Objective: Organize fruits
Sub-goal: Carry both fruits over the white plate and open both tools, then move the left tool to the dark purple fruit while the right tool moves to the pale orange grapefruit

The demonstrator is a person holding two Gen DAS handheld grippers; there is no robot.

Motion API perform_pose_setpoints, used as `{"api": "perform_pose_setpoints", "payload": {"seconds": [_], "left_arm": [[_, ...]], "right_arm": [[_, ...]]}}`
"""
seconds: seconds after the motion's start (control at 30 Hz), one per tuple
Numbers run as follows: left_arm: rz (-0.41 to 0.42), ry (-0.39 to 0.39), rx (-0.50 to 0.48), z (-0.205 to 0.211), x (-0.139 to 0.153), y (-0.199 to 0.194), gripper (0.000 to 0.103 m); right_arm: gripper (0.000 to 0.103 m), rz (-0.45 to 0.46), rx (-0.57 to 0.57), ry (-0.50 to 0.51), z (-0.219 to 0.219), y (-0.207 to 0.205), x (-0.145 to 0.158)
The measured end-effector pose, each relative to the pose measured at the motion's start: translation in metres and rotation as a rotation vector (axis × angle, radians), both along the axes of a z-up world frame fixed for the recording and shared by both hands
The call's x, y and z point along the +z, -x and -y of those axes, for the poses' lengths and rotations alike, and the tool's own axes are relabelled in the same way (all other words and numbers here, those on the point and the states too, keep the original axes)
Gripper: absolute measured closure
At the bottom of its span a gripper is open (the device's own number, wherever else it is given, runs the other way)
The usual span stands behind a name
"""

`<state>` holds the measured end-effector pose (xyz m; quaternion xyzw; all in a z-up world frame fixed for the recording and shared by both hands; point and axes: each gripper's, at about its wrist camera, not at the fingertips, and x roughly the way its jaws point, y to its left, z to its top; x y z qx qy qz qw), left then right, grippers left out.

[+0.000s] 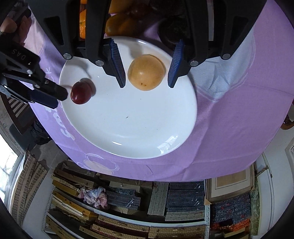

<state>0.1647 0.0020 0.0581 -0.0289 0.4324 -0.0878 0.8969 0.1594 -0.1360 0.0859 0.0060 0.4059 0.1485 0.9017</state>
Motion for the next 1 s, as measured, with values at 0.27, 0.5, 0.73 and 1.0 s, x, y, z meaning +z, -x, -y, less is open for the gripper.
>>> {"api": "perform_pose_setpoints", "payload": {"seconds": [0.27, 0.5, 0.73, 1.0], "left_arm": [[0.074, -0.078, 0.074, -0.039, 0.025, 0.096, 0.043], [0.096, -0.139, 0.032, -0.027, -0.001, 0.190, 0.043], [0.037, -0.024, 0.051, -0.033, -0.023, 0.210, 0.043], [0.025, -0.002, 0.018, -0.027, -0.031, 0.205, 0.044]], "right_arm": [[0.007, 0.200, -0.153, -0.015, 0.057, 0.118, 0.029], [0.005, 0.232, -0.258, -0.128, 0.094, 0.191, 0.001], [0.004, 0.289, -0.315, -0.118, 0.105, 0.217, -0.010], [0.004, 0.256, -0.309, -0.116, 0.100, 0.209, -0.014]]}}
